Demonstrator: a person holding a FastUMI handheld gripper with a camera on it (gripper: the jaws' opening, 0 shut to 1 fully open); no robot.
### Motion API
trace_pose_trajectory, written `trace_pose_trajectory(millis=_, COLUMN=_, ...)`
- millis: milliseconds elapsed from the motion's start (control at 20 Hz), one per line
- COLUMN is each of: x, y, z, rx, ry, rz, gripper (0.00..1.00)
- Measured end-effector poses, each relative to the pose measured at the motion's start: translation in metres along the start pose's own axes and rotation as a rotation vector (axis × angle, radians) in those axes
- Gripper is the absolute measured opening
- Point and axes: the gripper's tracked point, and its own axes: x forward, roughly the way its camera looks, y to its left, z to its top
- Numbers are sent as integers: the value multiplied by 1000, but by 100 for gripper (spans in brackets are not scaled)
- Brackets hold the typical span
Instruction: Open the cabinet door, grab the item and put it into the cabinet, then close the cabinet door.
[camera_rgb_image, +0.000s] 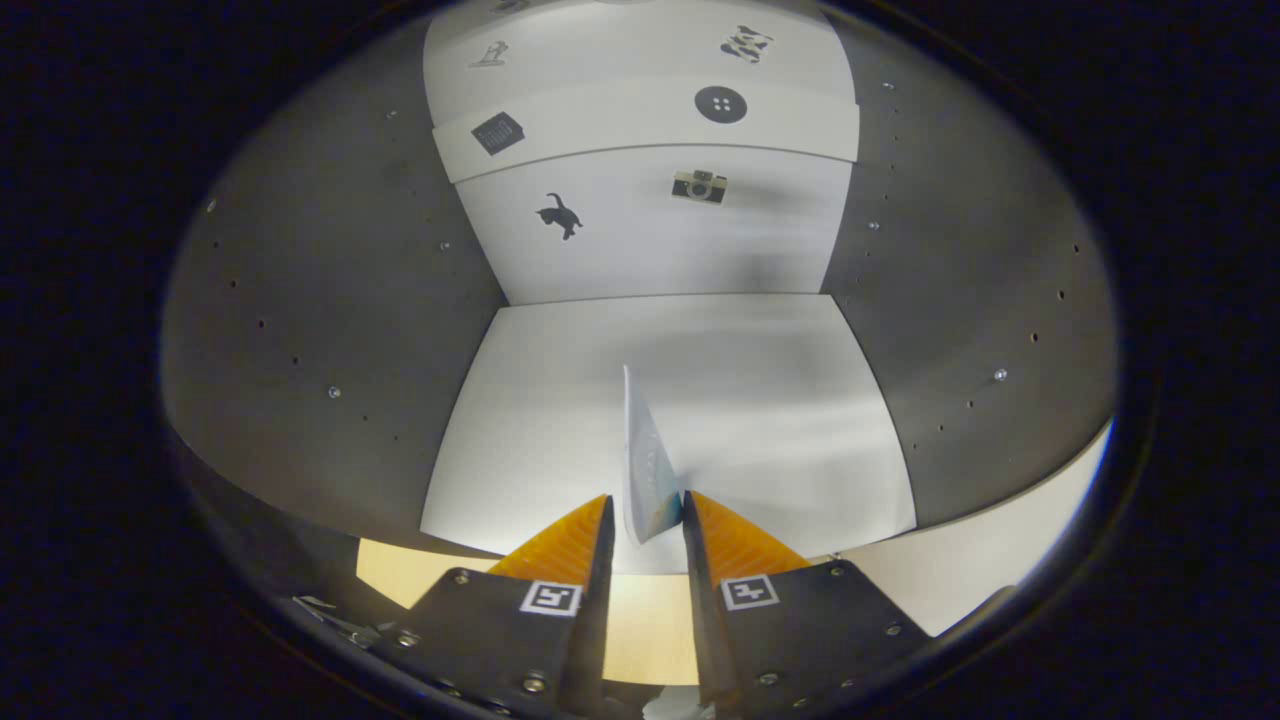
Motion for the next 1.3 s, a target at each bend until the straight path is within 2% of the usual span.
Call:
trace_pose_trajectory(millis=50, x=-3, y=2, z=3, rx=-2, ry=-21, rz=9, gripper=39)
trace_pose_trajectory(millis=150, x=-11, y=10, z=11, rx=-7, ry=-83, rz=34, gripper=59)
trace_pose_trajectory(millis=350, x=-44, y=8, z=25, rx=-20, ry=-247, rz=16, gripper=99)
trace_pose_trajectory(millis=500, x=-85, y=8, z=31, rx=-10, ry=-382, rz=1, gripper=99)
trace_pose_trajectory(millis=750, x=-163, y=12, z=11, rx=-19, ry=-546, rz=-22, gripper=99)
trace_pose_trajectory(millis=950, x=-213, y=17, z=-35, rx=-46, ry=-568, rz=-48, gripper=99)
trace_pose_trajectory(millis=1100, x=-243, y=14, z=-70, rx=-70, ry=-592, rz=-118, gripper=99)
trace_pose_trajectory(millis=1300, x=-280, y=6, z=-110, rx=-41, ry=-603, rz=-203, gripper=97)
